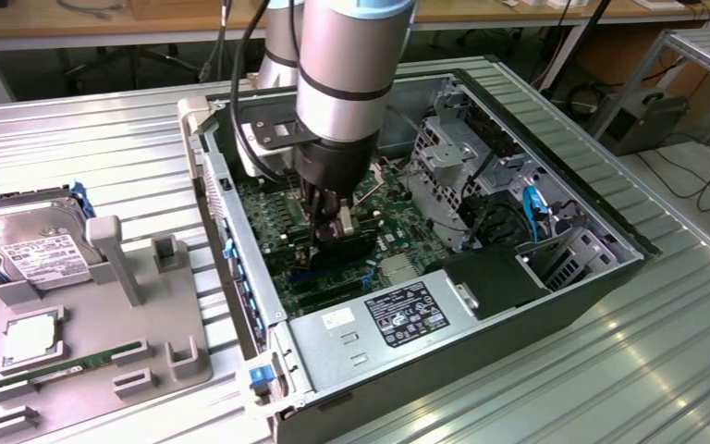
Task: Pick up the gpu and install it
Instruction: 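Press down on the gpu until it lock into place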
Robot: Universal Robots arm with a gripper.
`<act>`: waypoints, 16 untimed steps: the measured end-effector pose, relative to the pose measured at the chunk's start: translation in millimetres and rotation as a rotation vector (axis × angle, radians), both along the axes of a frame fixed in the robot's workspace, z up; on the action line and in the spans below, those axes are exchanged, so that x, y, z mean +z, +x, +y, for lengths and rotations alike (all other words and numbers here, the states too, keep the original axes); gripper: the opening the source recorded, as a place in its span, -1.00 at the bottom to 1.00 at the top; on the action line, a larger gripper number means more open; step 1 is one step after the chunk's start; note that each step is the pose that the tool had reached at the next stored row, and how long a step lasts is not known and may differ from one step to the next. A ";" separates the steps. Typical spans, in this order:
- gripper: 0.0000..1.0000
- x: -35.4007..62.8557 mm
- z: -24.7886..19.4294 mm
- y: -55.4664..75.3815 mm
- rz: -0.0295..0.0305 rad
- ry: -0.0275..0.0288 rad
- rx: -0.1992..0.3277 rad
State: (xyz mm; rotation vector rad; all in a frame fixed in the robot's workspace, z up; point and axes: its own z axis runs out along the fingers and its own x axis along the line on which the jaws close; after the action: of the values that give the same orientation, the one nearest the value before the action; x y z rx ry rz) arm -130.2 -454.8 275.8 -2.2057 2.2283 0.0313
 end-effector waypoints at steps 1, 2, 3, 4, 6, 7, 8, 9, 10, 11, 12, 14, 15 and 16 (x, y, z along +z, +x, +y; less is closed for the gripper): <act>-0.79 -0.7 0.0 -0.2 -0.0001 -0.0007 0.000; -0.79 -0.9 0.0 -0.2 -0.0001 -0.0010 0.000; -0.79 -1.4 0.0 -0.4 -0.0002 -0.0013 0.000; -0.79 -1.8 0.0 -0.6 -0.0002 -0.0017 0.000; -0.79 -2.8 0.0 -1.0 -0.0002 -0.0032 0.000; -0.79 -3.3 0.0 -1.2 -0.0001 -0.0039 0.000; -0.79 -3.8 0.0 -1.3 -0.0001 -0.0043 0.000; -0.79 -4.3 0.0 -1.5 -0.0001 -0.0045 0.000; -0.79 -5.3 0.2 -1.5 -0.0009 -0.0030 0.000; -0.79 -5.6 0.1 -1.8 -0.0006 -0.0043 0.000; -0.79 -5.6 0.0 -1.8 -0.0002 -0.0048 0.000; -0.79 -5.4 0.0 -1.8 -0.0001 -0.0048 0.000; -0.79 -4.2 0.1 -1.8 -0.0005 -0.0043 0.000; -0.79 0.4 0.1 -1.8 -0.0006 -0.0041 0.000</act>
State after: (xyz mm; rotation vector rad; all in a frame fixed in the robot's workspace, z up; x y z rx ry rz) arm -132.0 -454.7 276.3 -2.2074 2.2302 0.0261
